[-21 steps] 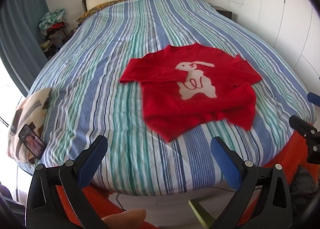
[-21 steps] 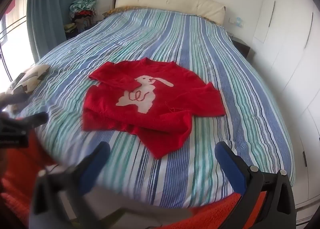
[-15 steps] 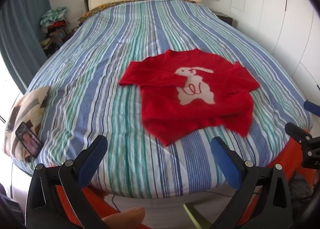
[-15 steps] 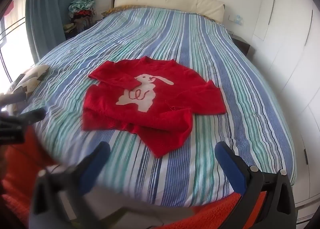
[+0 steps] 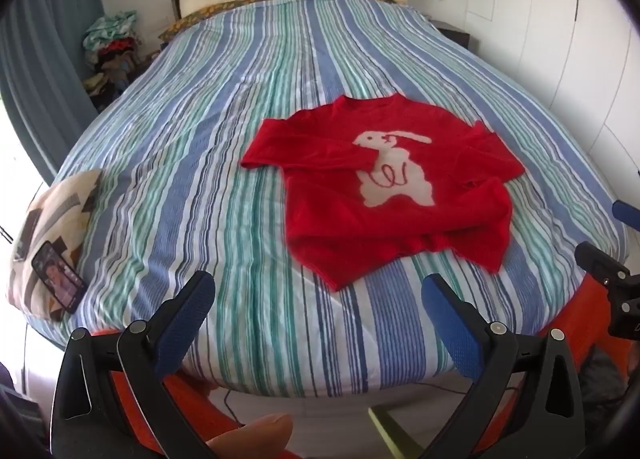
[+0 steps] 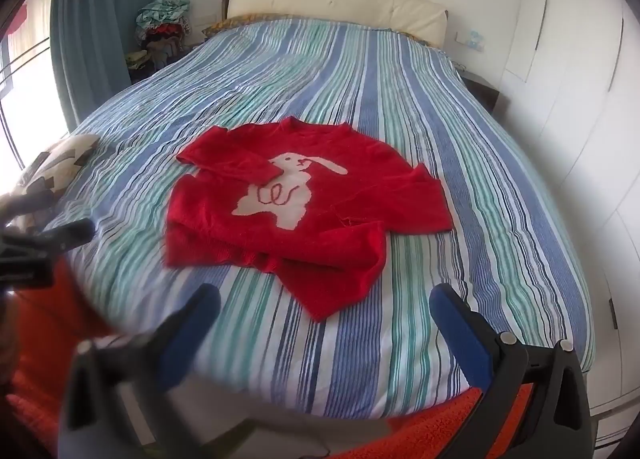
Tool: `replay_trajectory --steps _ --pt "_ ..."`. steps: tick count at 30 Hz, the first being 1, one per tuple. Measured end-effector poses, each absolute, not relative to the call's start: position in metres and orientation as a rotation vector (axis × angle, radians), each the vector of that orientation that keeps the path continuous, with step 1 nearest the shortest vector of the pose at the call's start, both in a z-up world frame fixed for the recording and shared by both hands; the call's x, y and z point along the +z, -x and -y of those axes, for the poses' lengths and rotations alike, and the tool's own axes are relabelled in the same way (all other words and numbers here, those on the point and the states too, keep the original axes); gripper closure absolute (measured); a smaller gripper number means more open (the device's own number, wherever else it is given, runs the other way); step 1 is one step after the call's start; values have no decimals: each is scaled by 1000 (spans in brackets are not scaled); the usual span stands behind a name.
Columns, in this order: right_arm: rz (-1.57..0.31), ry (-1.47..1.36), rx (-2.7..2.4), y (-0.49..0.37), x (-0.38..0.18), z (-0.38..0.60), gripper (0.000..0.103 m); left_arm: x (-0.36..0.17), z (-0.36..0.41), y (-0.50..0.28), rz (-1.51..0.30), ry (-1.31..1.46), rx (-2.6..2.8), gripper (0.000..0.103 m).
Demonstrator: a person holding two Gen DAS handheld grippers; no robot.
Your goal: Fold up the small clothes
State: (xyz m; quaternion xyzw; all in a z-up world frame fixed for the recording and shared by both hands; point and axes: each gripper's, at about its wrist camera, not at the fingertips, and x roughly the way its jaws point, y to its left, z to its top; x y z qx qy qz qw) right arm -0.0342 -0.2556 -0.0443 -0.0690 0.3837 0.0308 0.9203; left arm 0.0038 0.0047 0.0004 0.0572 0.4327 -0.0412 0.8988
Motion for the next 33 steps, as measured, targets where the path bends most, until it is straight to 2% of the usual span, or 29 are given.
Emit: replay_trajectory --steps 10,16,33 --pt "-798 143 65 33 -49 250 0 0 0 3 -866 -152 -128 0" --pt "-798 127 62 33 -50 252 0 -10 -2 -2 -957 -98 -172 0" --pt "-771 103 43 37 -47 256 0 -20 -25 -7 -972 -91 -42 1"
